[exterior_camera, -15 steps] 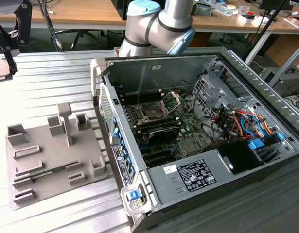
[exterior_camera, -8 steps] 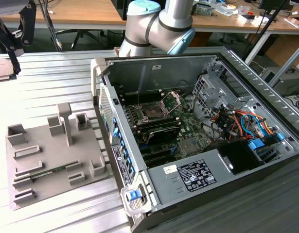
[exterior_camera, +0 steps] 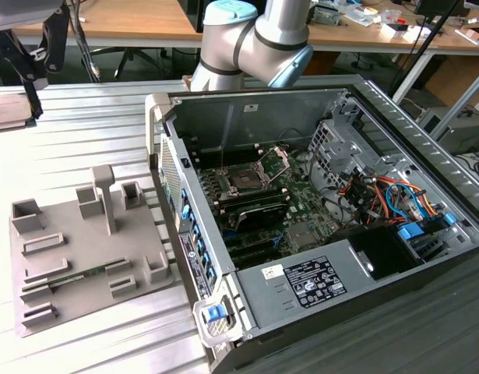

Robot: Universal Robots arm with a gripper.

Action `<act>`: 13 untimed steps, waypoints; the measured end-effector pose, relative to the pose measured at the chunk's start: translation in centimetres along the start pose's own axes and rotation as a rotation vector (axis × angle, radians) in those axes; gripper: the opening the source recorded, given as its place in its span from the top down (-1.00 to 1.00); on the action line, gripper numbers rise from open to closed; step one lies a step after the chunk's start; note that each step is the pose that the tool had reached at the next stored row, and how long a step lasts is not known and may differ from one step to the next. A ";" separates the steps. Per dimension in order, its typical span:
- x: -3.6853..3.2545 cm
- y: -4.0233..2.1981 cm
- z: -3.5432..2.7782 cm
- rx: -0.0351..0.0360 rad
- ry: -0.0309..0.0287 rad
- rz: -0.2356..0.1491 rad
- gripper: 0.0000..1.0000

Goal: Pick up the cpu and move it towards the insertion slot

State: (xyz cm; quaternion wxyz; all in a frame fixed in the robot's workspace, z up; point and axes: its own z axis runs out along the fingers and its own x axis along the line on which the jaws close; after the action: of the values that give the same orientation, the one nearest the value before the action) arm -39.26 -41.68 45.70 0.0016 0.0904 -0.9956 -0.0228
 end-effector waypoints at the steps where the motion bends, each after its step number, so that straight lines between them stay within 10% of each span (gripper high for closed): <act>1: -0.06 -0.01 0.00 0.0000 0.0001 0.000 -0.09; 13: -1.08 -0.20 -0.01 0.0000 0.0000 0.000 -0.09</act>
State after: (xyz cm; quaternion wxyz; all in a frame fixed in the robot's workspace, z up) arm -38.15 -41.68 45.70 0.0016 0.0904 -0.9956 -0.0228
